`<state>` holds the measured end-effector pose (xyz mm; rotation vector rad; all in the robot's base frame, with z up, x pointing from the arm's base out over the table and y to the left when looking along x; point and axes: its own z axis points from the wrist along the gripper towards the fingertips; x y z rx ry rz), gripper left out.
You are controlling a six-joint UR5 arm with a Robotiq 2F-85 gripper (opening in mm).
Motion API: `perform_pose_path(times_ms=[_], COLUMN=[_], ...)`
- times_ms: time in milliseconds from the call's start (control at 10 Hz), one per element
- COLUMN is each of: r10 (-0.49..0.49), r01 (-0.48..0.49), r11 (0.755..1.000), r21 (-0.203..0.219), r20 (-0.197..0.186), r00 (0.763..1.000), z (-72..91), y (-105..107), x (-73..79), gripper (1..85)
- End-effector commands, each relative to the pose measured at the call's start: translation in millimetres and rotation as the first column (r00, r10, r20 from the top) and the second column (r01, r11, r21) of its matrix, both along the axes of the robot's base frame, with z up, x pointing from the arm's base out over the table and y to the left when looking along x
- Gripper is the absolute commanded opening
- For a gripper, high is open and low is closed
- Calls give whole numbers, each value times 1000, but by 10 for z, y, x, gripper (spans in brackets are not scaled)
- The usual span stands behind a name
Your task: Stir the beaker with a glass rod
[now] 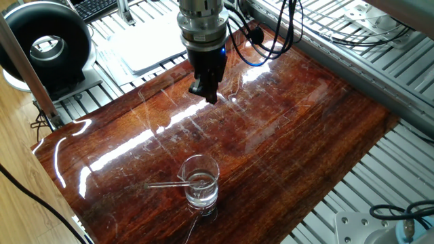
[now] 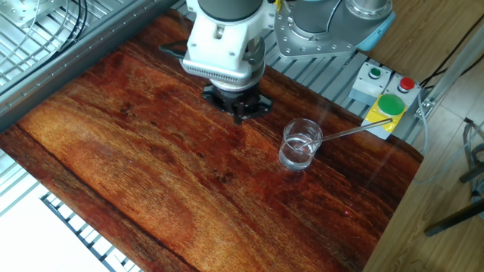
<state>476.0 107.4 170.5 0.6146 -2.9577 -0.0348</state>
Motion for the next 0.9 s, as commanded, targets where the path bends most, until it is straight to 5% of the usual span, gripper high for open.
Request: perform_pose_path(times_ms=[0,100,300,400,500,700,800], r10=[65,49,52,64,67,-80,-134], r01=[-64,-46,-53,-65,-70,70,126], r11=[997,996,998,998,997,994,990], r21=[30,78,38,8,22,89,68], r20=[-44,-30,16,74,119,114,117], r00=[997,998,998,995,991,990,984], z=[33,33,65,86,132,236,257], y=[46,180,222,277,381,585,534], x=[-115,-83,3,119,200,161,158], gripper=[10,10,10,10,10,10,10])
